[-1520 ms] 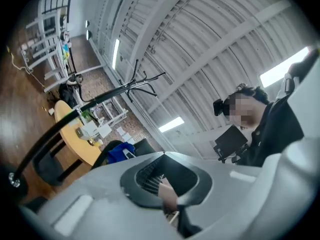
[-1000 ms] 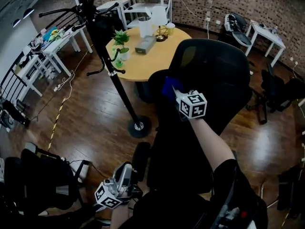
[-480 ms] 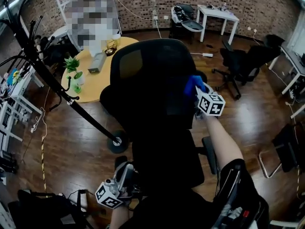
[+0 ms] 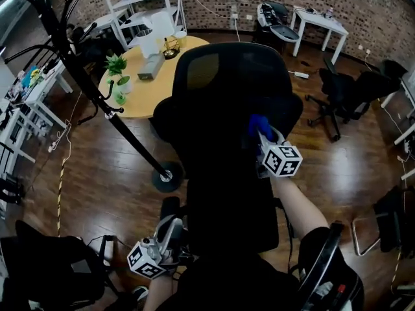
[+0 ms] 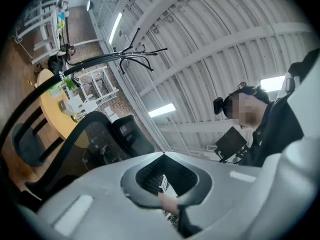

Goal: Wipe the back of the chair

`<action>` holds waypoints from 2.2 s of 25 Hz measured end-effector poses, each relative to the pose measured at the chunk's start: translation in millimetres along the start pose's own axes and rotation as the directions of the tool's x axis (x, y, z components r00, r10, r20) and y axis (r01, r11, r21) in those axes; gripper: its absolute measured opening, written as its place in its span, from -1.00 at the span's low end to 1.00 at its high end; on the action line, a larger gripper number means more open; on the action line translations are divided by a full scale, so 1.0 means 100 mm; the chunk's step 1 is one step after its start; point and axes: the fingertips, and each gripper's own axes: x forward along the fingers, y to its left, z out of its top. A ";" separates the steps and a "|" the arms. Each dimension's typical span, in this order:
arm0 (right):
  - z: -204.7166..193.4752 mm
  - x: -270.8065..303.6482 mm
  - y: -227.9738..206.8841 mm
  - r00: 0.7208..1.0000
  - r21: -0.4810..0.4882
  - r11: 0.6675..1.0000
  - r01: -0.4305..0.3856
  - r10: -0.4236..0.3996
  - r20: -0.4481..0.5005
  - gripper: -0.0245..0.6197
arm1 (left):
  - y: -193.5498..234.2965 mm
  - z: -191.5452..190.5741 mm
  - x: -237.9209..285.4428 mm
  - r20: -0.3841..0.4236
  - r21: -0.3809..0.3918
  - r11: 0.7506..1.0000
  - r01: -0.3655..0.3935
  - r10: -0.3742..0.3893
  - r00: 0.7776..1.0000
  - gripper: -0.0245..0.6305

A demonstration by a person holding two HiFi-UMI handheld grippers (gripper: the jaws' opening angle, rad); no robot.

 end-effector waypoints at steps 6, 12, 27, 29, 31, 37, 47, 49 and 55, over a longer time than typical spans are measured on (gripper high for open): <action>-0.62 0.71 1.52 0.951 0.041 0.961 -0.275 0.278 -0.133 -0.81 | -0.05 0.34 -0.42 0.103 0.056 0.991 -0.120 0.113 0.988 -0.94; -1.19 1.39 2.27 0.895 -0.060 0.922 -0.381 0.352 -0.275 -0.81 | -0.09 0.53 -0.98 0.210 0.105 0.953 -0.284 0.258 0.943 -0.94; -0.98 0.71 0.53 0.970 -0.225 0.967 -0.117 0.062 -0.236 -0.81 | 0.06 0.27 -0.48 0.070 0.054 0.992 -0.116 0.112 0.991 -0.94; -0.87 0.42 -0.04 0.974 -0.252 0.968 -0.012 -0.045 -0.221 -0.81 | 0.07 0.12 -0.25 0.025 0.029 0.998 -0.061 0.060 0.998 -0.94; -0.78 0.10 -0.65 0.964 -0.224 0.967 0.123 -0.170 -0.205 -0.81 | 0.05 -0.02 -0.04 -0.018 0.004 1.000 -0.009 0.009 1.000 -0.94; -0.59 -0.51 -1.60 0.899 -0.202 0.915 0.348 -0.387 -0.204 -0.81 | -0.07 -0.31 0.32 -0.101 -0.039 0.996 0.075 -0.078 0.992 -0.94; -0.99 -0.34 -0.39 0.968 -0.067 0.985 0.160 -0.170 -0.186 -0.81 | -0.13 -0.29 0.12 -0.068 -0.028 1.000 0.013 -0.015 0.998 -0.94; -1.17 -0.16 0.21 0.975 -0.069 0.997 0.029 -0.043 -0.216 -0.81 | -0.12 -0.21 -0.02 -0.037 -0.017 0.999 -0.029 0.028 0.999 -0.94; -1.83 0.48 1.69 0.911 -0.044 0.961 -0.274 0.244 -0.332 -0.81 | -0.11 0.16 -0.67 0.096 0.045 0.978 -0.202 0.198 0.976 -0.94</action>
